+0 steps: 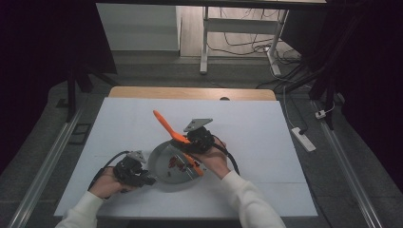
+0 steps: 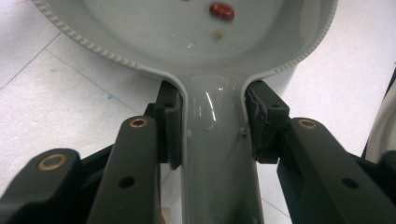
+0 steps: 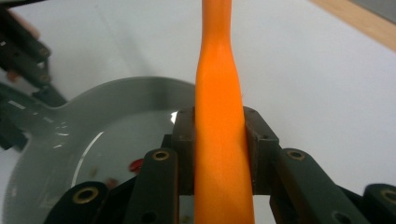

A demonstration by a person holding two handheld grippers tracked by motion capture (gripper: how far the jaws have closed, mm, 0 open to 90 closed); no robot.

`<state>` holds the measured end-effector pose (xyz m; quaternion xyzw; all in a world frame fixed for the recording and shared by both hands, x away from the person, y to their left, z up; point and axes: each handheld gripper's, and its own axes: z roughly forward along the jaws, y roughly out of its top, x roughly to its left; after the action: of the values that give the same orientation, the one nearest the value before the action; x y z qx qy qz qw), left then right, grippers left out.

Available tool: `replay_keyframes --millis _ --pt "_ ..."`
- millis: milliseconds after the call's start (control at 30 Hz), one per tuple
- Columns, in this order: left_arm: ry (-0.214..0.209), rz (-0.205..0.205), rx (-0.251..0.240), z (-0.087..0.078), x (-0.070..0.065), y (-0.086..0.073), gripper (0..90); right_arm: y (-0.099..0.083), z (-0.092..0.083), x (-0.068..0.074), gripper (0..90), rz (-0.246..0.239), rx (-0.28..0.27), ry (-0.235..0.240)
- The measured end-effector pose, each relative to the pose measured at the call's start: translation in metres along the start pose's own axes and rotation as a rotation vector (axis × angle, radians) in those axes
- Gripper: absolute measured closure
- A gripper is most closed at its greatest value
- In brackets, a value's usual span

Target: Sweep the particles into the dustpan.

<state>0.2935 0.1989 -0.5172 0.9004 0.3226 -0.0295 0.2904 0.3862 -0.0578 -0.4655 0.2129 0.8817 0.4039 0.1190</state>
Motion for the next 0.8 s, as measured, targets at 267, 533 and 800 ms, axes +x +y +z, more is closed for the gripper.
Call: replay_keyframes --millis 267,533,800 --pt "0.000 -0.003 0.000 0.000 0.000 0.000 62.1 -0.009 -0.016 -0.026 70.0 0.078 -0.012 -0.073" --pt "0.001 -0.003 0.002 0.001 0.000 -0.001 62.1 -0.032 -0.026 -0.027 70.0 0.137 0.031 -0.062" --pt "0.000 0.000 0.001 0.001 -0.001 -0.001 62.2 -0.048 -0.036 -0.022 70.0 0.141 0.085 -0.143"
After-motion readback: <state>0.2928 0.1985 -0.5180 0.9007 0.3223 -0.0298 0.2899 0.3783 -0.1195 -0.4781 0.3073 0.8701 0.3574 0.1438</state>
